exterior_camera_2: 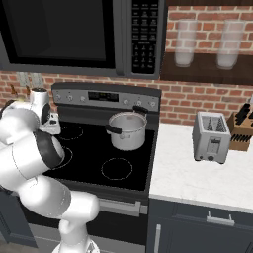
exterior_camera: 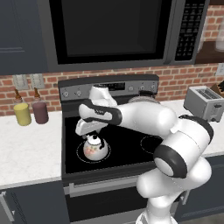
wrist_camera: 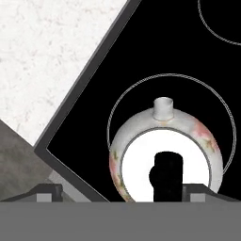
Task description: Pick the kettle from the counter and place it on a stove burner. Then turn the burner on.
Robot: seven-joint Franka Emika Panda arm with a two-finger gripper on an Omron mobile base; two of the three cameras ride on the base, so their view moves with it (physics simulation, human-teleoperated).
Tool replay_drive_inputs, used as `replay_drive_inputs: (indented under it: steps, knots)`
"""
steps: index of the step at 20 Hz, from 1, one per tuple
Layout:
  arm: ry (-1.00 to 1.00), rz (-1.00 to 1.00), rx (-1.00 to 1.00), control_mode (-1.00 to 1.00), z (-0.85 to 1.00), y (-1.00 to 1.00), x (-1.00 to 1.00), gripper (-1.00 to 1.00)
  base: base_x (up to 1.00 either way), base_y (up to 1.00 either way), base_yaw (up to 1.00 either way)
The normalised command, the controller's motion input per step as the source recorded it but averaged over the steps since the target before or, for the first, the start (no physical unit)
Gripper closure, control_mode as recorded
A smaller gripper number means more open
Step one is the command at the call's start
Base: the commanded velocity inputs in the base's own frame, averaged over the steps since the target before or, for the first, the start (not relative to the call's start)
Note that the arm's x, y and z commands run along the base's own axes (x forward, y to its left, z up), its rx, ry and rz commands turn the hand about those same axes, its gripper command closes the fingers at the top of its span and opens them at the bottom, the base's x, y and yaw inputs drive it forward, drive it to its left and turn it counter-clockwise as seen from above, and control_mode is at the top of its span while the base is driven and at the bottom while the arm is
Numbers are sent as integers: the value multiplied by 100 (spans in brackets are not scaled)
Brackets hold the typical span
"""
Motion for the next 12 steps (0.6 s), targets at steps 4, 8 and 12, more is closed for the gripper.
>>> replay_drive_inputs:
  steps: [4,8,12]
  knots:
    - [-5,-1,-4,-100,46,0,-27,-100,0,0,0]
    - [-8,-9,-8,-100,49,-2,-22,-100,0,0,0]
    - [-3,-14,-4,-100,53,-15,0,-100,0,0,0]
